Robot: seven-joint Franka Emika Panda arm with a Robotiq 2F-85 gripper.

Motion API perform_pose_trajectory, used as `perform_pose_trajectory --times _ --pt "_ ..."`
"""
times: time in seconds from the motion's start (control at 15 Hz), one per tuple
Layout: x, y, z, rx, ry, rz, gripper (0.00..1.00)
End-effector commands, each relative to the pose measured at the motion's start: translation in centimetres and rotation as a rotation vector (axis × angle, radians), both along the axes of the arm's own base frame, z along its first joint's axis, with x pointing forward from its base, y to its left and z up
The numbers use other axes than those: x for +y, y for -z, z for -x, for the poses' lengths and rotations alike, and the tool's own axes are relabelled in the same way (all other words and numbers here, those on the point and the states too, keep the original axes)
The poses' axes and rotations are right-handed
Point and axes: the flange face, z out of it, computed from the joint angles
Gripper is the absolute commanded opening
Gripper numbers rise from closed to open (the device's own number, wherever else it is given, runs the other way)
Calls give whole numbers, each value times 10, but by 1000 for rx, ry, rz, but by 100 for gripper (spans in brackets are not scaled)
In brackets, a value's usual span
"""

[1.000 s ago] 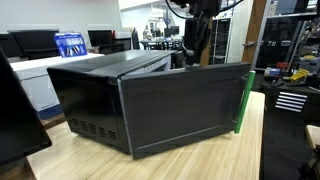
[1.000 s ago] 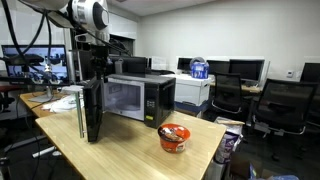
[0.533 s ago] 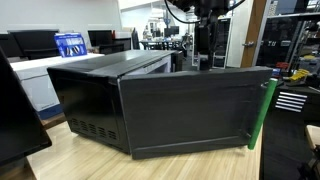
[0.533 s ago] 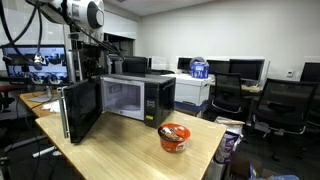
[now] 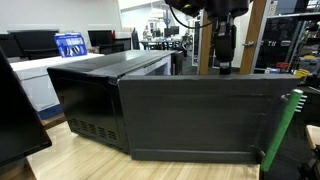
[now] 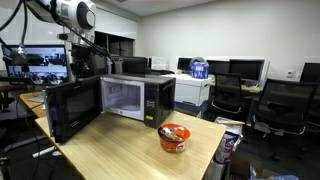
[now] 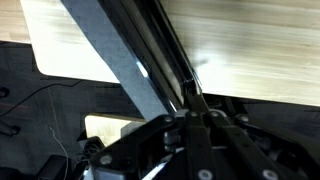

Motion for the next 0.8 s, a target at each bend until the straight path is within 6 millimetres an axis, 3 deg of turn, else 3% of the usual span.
perform_pose_trajectory --times 0.0,0.47,0.73 --pt "22 -1 25 -11 21 36 3" --pt "82 -3 72 -112 210 -2 2" --pt "102 -5 91 -173 367 26 0"
